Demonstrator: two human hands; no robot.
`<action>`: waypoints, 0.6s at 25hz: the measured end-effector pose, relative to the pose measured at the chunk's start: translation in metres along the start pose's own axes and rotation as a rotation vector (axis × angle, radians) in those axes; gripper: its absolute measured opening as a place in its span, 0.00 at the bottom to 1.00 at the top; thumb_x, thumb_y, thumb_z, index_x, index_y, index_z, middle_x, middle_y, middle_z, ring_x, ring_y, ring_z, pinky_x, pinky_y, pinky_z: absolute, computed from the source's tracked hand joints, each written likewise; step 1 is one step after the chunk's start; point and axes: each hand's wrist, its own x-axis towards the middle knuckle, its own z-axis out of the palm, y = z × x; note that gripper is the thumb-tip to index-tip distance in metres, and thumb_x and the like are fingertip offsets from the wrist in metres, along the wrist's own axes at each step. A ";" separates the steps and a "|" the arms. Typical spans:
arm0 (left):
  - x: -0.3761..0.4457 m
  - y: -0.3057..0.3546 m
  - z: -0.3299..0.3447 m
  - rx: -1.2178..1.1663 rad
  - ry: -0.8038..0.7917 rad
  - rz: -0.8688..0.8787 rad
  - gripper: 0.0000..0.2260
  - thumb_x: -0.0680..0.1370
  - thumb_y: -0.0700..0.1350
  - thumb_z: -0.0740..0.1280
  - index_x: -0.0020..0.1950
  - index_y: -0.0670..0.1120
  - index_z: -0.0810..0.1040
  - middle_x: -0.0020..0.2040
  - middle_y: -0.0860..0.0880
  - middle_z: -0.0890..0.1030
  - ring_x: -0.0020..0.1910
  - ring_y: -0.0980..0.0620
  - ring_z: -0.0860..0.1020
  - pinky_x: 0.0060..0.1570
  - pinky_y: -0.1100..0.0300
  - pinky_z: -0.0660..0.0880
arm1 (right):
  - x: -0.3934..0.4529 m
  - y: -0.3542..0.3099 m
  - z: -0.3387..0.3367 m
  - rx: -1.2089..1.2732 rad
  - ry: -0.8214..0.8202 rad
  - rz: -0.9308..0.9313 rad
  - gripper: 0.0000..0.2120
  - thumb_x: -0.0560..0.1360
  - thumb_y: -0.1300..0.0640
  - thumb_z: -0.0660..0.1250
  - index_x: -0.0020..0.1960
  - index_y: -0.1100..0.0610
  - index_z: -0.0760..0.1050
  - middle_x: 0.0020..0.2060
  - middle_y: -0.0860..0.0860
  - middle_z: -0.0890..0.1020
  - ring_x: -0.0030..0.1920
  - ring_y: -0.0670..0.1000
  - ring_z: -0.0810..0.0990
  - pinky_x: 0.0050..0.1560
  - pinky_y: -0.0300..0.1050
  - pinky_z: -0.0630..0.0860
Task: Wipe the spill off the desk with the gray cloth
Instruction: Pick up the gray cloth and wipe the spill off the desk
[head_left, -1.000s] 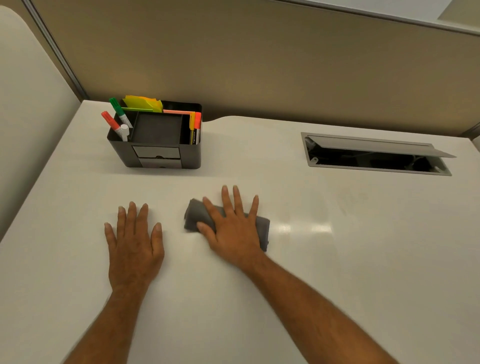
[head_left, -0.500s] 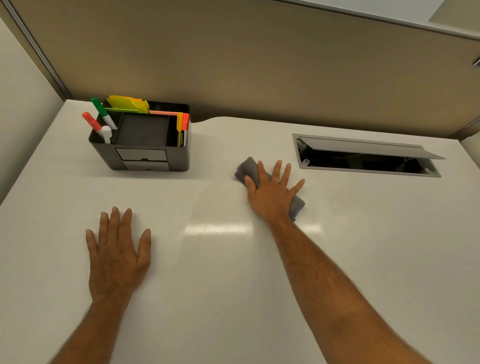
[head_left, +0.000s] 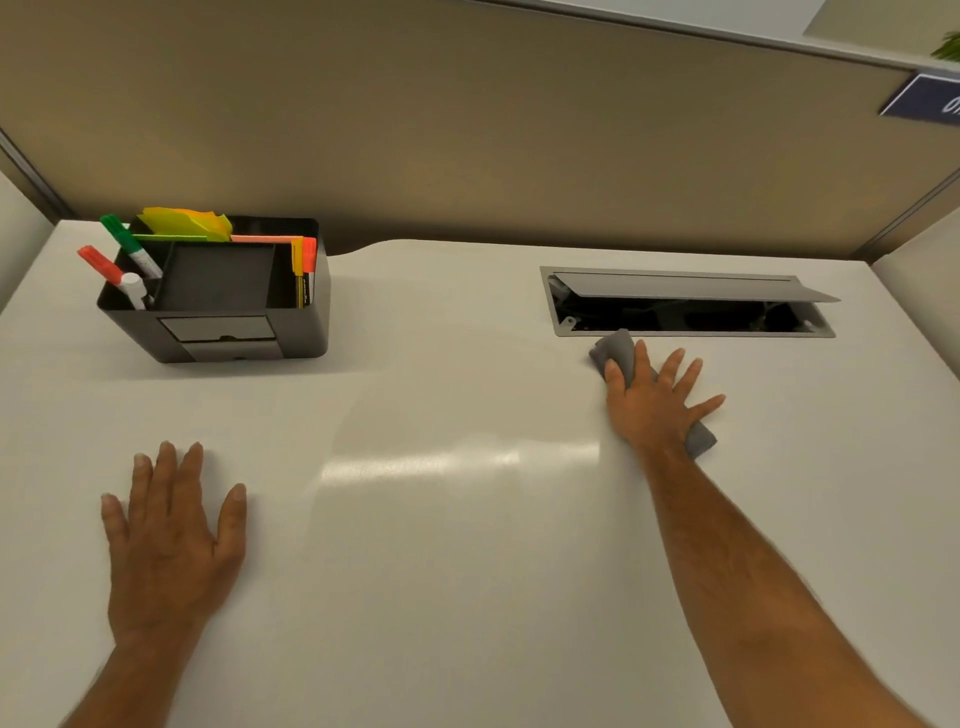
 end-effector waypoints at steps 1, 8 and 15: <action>-0.001 0.000 0.001 0.003 -0.002 0.000 0.33 0.79 0.62 0.50 0.79 0.45 0.61 0.80 0.40 0.62 0.81 0.41 0.55 0.78 0.39 0.46 | 0.007 0.006 -0.002 0.004 -0.003 0.016 0.36 0.79 0.29 0.40 0.83 0.43 0.43 0.82 0.58 0.43 0.81 0.62 0.36 0.72 0.77 0.33; 0.000 0.003 0.002 0.009 0.006 0.016 0.32 0.79 0.62 0.51 0.78 0.45 0.62 0.79 0.39 0.63 0.80 0.40 0.55 0.77 0.38 0.47 | 0.033 0.029 -0.010 -0.068 -0.040 -0.231 0.39 0.77 0.25 0.40 0.82 0.42 0.40 0.83 0.55 0.44 0.82 0.59 0.39 0.74 0.72 0.36; 0.001 0.002 0.002 -0.015 0.003 0.040 0.33 0.78 0.63 0.51 0.78 0.46 0.62 0.80 0.40 0.62 0.80 0.40 0.56 0.77 0.39 0.47 | -0.020 0.020 -0.007 -0.058 -0.112 -0.533 0.42 0.73 0.24 0.30 0.82 0.41 0.43 0.83 0.51 0.48 0.82 0.54 0.42 0.78 0.67 0.38</action>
